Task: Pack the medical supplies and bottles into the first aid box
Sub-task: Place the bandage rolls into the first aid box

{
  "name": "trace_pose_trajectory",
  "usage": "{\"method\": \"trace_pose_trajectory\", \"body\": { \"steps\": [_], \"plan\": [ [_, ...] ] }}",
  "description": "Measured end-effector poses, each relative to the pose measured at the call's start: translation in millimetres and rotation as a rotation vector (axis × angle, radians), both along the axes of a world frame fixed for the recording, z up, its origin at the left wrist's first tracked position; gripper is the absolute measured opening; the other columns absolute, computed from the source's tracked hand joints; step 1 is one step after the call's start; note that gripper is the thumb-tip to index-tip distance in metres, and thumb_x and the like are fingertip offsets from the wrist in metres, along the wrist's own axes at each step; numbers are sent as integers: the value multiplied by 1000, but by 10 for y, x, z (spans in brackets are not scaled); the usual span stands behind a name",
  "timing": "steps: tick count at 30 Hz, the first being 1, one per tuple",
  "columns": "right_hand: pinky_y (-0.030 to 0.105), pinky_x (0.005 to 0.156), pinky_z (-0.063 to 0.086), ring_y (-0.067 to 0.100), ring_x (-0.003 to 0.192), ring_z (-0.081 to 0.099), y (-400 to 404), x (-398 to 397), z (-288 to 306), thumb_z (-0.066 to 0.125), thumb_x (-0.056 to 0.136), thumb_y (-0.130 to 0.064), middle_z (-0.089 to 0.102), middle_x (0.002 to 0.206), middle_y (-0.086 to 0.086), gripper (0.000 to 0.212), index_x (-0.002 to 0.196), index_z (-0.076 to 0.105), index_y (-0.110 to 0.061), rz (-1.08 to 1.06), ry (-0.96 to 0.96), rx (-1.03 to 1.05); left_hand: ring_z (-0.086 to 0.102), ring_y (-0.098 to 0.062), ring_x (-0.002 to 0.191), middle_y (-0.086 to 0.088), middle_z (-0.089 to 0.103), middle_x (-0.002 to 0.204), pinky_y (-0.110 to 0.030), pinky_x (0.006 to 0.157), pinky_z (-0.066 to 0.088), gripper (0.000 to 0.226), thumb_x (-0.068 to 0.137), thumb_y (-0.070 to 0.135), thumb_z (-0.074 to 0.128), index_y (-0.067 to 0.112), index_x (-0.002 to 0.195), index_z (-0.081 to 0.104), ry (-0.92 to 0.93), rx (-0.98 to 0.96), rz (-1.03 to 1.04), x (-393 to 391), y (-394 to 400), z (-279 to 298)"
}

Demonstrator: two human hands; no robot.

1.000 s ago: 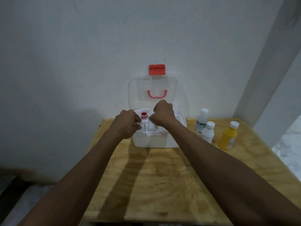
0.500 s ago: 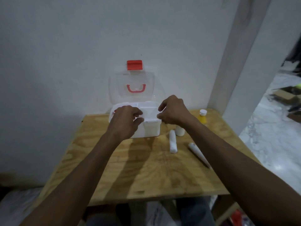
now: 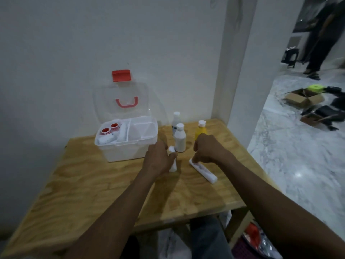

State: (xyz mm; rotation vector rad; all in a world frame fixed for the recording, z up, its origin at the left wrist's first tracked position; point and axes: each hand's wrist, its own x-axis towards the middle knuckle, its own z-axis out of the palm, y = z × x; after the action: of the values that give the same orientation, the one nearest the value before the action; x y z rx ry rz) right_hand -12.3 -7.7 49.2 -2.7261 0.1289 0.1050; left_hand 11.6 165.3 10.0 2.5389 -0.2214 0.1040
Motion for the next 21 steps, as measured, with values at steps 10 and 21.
{"method": "trace_pose_trajectory", "body": {
  "steps": [10,21],
  "plan": [
    [23,43,33,14,53,48,-37,-26,-200,85,59,-22,50,61,2,41,59,44,-14,-40,58,45,67,-27,83,-10,69,90,-29,58,42,48,70,48,78,8,94,66,129,-7,91,118,-182,-86],
    [40,69,59,27,82,70,-39,-140,-38,79,67,-20,74,89,17,35,94,74,2,25,6,228,67,-25,94,-10,70,110,-43,81,59,47,80,22,72,9,124,61,243,-263,60,-133,-66,80]
  ]
}}
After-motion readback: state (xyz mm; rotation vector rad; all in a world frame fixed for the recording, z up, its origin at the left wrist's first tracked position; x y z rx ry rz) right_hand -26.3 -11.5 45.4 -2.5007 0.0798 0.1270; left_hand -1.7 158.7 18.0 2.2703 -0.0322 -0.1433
